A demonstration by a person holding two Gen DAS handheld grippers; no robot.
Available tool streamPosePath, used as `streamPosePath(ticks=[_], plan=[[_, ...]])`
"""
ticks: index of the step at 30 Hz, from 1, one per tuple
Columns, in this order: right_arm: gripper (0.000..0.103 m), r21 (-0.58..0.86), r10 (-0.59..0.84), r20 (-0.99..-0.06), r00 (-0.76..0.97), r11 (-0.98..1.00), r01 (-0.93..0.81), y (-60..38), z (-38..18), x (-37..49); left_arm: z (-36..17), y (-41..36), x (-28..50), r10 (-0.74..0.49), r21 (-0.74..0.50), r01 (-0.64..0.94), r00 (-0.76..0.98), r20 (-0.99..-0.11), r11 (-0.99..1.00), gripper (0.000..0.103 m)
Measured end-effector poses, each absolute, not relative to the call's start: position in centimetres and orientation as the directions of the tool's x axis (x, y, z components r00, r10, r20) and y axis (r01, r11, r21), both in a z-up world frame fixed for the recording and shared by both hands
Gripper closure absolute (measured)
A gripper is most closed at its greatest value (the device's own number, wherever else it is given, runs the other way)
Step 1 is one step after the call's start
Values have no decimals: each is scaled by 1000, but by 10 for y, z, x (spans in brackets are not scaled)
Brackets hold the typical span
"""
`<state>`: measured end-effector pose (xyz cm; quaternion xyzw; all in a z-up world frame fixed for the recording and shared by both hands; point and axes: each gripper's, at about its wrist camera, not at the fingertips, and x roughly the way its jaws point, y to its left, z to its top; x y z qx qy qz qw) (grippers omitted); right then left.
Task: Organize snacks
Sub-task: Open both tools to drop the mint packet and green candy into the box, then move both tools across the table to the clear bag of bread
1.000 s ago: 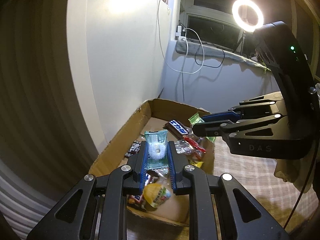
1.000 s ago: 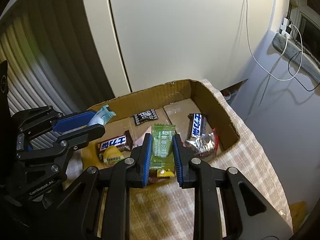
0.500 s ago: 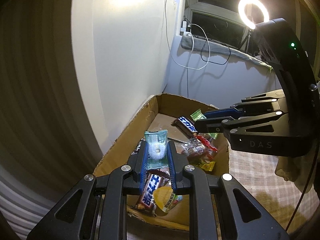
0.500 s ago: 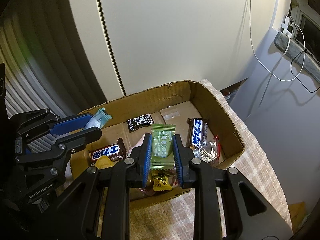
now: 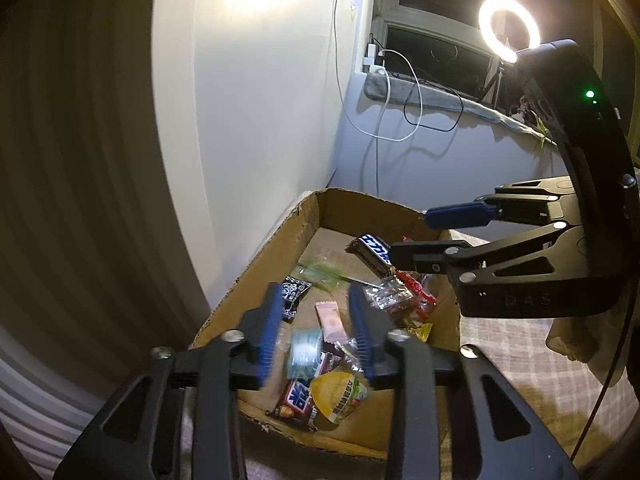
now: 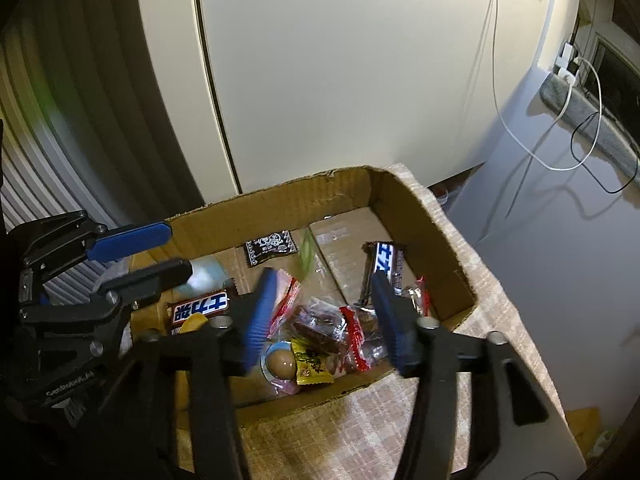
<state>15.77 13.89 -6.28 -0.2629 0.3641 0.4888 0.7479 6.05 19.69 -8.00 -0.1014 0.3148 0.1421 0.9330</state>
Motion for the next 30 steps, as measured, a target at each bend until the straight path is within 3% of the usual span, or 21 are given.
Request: streamPosePath(ticks=[6,10,30], plan=[[19,-61,548,-781,299,410,-910,135,-56,159,-79,197,59,223,-89,-346,758,-613,934,30],[14,-72,553,-771,317,418,-905,134,-53,158,-80,199,61,235,-77,-356,748,-621,931,22],[13,-91,547,-760,351,444,-891,125,-45,153,-77,193,59,240,-61,-356,737,-632,932,22]])
